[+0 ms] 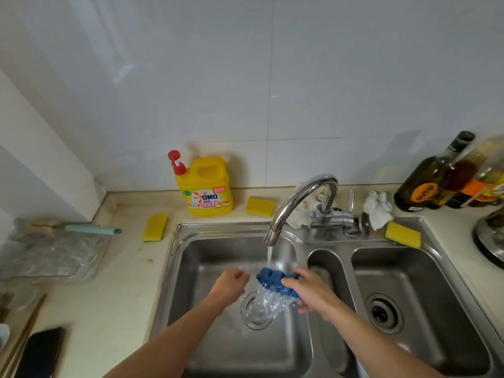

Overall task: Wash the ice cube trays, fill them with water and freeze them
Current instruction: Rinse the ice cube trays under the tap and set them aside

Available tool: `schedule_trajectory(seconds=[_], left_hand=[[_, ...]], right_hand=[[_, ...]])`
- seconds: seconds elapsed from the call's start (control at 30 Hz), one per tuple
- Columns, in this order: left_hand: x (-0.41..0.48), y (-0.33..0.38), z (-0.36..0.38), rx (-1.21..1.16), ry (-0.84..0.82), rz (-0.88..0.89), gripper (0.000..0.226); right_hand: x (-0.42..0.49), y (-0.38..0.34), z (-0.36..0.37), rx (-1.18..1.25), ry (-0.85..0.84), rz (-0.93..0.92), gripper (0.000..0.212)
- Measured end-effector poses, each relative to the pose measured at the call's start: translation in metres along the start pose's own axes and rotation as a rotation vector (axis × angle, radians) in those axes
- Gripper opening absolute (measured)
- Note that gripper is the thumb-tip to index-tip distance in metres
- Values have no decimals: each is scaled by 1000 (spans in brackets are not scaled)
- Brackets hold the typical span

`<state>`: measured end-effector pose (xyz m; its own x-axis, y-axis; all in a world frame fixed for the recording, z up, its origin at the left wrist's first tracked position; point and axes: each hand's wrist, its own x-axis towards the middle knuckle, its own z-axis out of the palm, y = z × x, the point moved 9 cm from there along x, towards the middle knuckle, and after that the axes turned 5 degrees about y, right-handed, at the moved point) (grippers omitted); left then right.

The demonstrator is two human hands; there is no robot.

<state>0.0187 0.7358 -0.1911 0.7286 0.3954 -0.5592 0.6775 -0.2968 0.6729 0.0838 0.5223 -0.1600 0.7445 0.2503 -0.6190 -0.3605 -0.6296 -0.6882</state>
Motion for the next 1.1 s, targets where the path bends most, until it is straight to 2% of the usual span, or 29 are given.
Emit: schedule_trajectory(seconds=[0.13,0.27,0.37,0.43,0.53,0.67,0.77,0.87,0.93,1.0,1.1], left_hand=[[1,6,27,93,-56,26,28],[3,30,69,175,-142,102,28],[-1,50,101,228,-186,163,22],[-7,65,118,244,-213,201,18],[-14,92,137,370,-206,383,24],[-23,119,147,346,-180,441,19],[-28,133,151,315,-124,421,24],[-37,143,162,311,-115,418,24],[-43,148,168,317,-80,403,23],[-50,153,179,328,-48,391,25],[-63,165,205,357,-22,370,26]], right_hand=[[-12,-1,-30,-175,152,-182,17],[-31,7,-74,-358,388,-286,52],[-54,7,-113,-442,544,-378,60],[-72,1,-141,-433,650,-447,60],[-99,-11,-182,-385,789,-519,62],[-122,-10,-223,-283,944,-625,62],[-103,34,-236,-352,888,-496,62],[-73,137,-232,-500,638,-83,59],[-75,190,-229,-504,539,62,59],[-79,199,-242,-467,575,30,61],[-94,164,-277,-387,749,-212,64]])
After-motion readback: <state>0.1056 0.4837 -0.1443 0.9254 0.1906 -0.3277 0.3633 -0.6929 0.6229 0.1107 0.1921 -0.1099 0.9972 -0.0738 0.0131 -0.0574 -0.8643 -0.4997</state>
